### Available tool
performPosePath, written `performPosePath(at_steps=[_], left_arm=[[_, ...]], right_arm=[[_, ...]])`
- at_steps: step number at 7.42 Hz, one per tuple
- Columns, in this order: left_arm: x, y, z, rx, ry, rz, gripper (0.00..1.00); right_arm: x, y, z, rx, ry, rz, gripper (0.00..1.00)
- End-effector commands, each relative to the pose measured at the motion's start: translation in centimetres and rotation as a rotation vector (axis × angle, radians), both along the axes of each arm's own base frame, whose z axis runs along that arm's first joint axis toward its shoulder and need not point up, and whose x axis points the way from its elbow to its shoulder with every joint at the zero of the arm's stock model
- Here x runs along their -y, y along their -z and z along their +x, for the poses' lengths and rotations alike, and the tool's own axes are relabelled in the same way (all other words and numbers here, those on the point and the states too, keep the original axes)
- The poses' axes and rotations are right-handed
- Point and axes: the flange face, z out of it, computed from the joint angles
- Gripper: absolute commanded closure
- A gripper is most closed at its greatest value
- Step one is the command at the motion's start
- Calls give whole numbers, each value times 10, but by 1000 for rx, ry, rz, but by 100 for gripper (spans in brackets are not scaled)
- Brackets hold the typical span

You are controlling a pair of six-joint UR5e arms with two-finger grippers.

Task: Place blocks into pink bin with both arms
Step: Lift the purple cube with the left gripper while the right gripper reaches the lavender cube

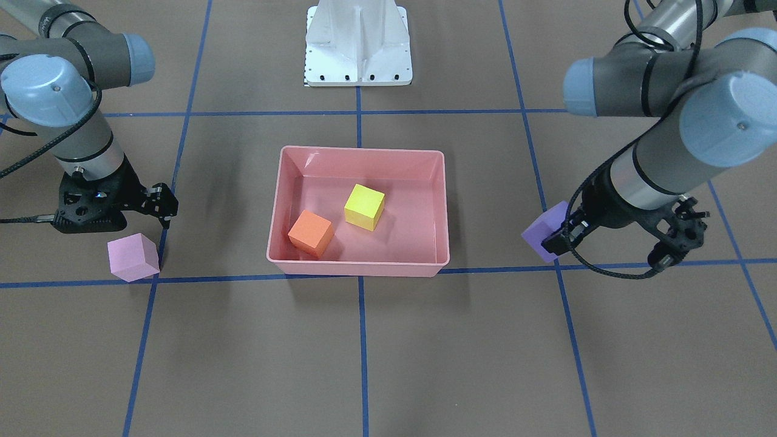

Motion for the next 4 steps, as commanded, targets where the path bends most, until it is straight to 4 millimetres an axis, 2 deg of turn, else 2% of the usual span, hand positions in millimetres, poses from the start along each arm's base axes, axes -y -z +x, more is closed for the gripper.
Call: performPosePath(at_steps=[1, 2, 3, 4], left_arm=[[-38, 91, 73, -53, -5, -58, 100], [-54, 102, 102, -25, 6, -36, 100], [-68, 102, 126, 6, 3, -7, 100], [-70, 101, 129, 10, 3, -3, 100]], right_arm=[[18, -31, 2, -55, 59, 57, 0], [24, -33, -1, -63, 61, 57, 0], [24, -35, -6, -61, 65, 55, 0], [28, -40, -17, -29, 73, 83, 0]])
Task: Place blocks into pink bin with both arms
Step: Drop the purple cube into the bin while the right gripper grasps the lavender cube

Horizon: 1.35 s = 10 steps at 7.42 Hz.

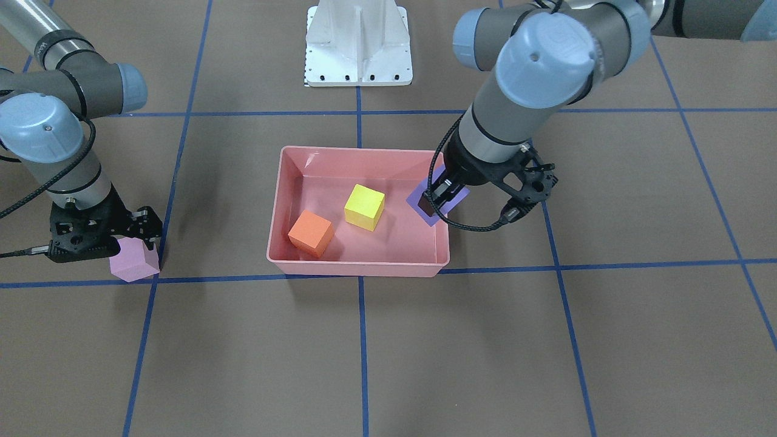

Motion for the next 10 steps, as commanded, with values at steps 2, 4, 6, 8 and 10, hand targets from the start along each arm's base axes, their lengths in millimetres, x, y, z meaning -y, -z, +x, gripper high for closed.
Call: performPosePath(at_steps=[2, 4, 6, 8, 10], left_arm=[[-22, 9, 34, 20, -12, 16, 100], [-44, 10, 65, 46, -30, 45, 100], [-75, -2, 101, 67, -70, 7, 100], [-70, -32, 126, 143, -65, -3, 100], [-57, -42, 123, 161, -59, -7, 26]], right_arm=[[9, -33, -17, 14, 67, 57, 0], [6, -39, -17, 7, 67, 49, 1], [6, -29, -21, 32, 76, 47, 100], [8, 36, -32, 172, 41, -8, 100], [-1, 143, -35, 289, -71, -74, 100]])
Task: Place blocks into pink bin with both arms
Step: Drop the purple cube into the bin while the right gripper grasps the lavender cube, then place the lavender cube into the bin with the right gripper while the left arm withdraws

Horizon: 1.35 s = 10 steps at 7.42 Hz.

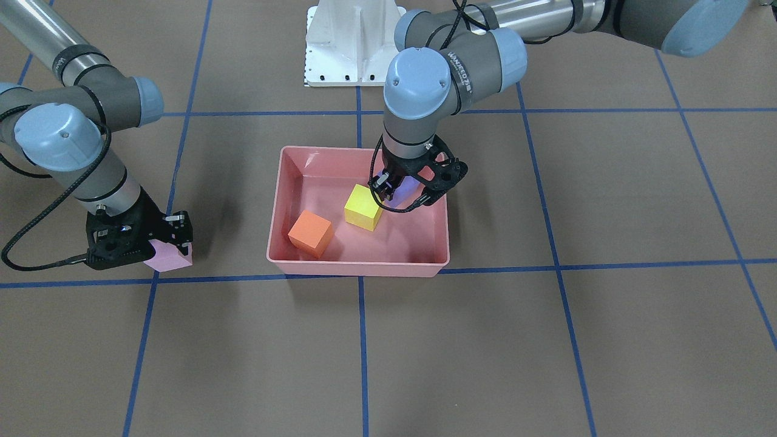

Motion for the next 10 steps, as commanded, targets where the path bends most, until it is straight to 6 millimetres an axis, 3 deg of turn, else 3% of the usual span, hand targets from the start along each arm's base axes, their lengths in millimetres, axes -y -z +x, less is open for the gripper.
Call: performPosePath(at_steps=[1, 2, 3, 4, 5, 6, 7, 8, 10], left_arm=[[11, -14, -4, 18, -8, 10, 0], [19, -12, -13, 15, 7, 12, 0], [34, -11, -28, 8, 31, 12, 0], [56, -5, -58, -11, 54, 39, 0], [68, 8, -89, -69, 25, 53, 0], [89, 15, -129, -118, 45, 26, 0], [98, 24, -156, -156, 59, 17, 0], [101, 26, -162, -159, 66, 15, 0], [103, 23, -163, -153, 71, 12, 0]], right_arm=[[-19, 137, -1, 129, -59, -116, 100], [-41, 177, -27, 158, -63, -165, 100], [-60, 203, -58, 178, -95, -198, 100], [-92, 211, -106, 156, -119, -183, 100], [-116, 205, -144, 119, -144, -161, 100], [-123, 197, -163, 108, -129, -157, 100], [-125, 182, -176, 88, -121, -163, 82], [-124, 173, -179, 70, -124, -158, 2], [-129, 165, -163, 75, -105, -150, 0]])
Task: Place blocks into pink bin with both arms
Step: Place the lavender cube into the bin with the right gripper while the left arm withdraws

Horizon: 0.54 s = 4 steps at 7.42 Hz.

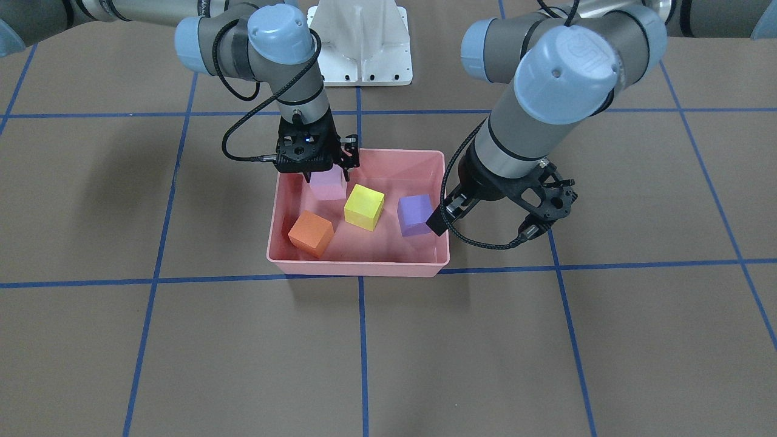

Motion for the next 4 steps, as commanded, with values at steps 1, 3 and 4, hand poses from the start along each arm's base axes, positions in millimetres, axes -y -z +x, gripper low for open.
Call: performPosePath(at_steps=[1, 3, 4], left_arm=[[5, -3, -7, 4, 12, -2, 0], [-16, -52, -39, 12, -71, 114, 0], [-44, -86, -74, 19, -129, 221, 0]], right_arm=[[11, -1, 19, 5, -12, 9, 0], [86, -16, 110, 34, 12, 2, 0], [103, -48, 162, 15, 25, 31, 0]])
